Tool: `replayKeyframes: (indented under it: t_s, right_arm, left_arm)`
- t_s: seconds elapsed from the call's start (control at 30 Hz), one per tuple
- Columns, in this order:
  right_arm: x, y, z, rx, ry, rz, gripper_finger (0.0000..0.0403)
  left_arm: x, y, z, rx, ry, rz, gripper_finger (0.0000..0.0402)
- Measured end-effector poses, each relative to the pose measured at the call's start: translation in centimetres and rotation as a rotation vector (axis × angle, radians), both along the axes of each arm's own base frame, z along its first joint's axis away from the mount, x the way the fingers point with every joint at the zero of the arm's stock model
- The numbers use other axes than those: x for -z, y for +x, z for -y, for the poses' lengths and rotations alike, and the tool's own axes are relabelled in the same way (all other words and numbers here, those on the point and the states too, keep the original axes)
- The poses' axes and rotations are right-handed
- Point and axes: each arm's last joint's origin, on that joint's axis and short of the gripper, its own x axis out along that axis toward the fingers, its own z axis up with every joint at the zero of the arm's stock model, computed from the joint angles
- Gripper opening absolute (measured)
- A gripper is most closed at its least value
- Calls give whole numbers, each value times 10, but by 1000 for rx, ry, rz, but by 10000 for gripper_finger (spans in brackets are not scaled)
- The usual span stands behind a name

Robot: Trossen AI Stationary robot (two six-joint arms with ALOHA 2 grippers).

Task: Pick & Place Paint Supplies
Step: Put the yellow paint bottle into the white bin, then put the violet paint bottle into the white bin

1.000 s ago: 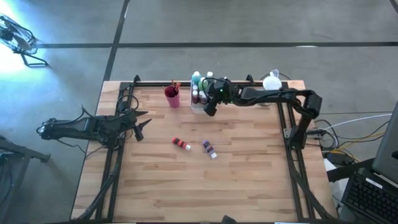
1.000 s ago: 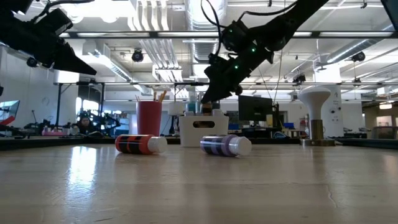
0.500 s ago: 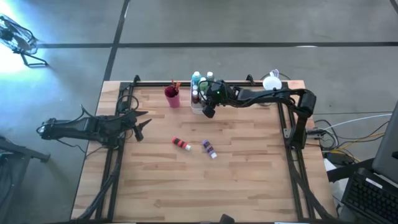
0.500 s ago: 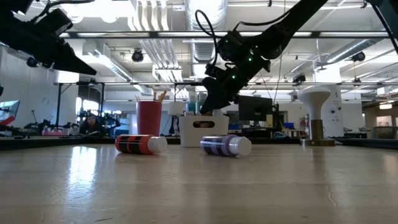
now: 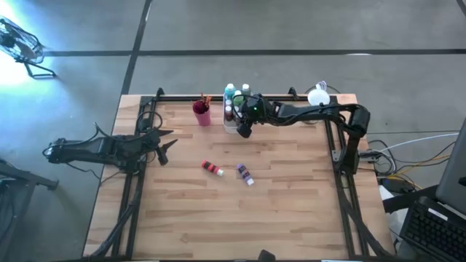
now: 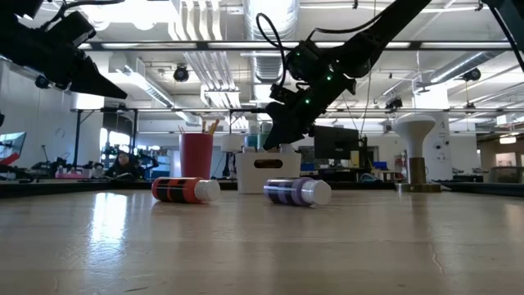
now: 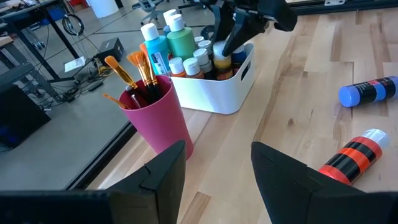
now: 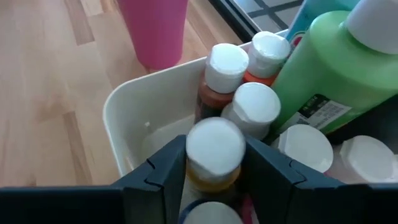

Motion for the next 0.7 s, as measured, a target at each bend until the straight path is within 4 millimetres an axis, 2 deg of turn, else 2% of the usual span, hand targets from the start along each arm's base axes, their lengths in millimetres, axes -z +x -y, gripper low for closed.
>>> replayKeyframes:
  t_s: [0.4,0.53,0.7]
  right_arm:
    - [-2,-1,-1,-17,-26,-15,126]
    - [-10,-5,-4,-21,-33,-17,142]
    - [-32,-7,-10,-34,-65,45,170]
  left_arm:
    - [0,0,0,1,0,0,188]
    - [0,0,0,1,0,1,188]
    - [0,0,0,0,0,1,188]
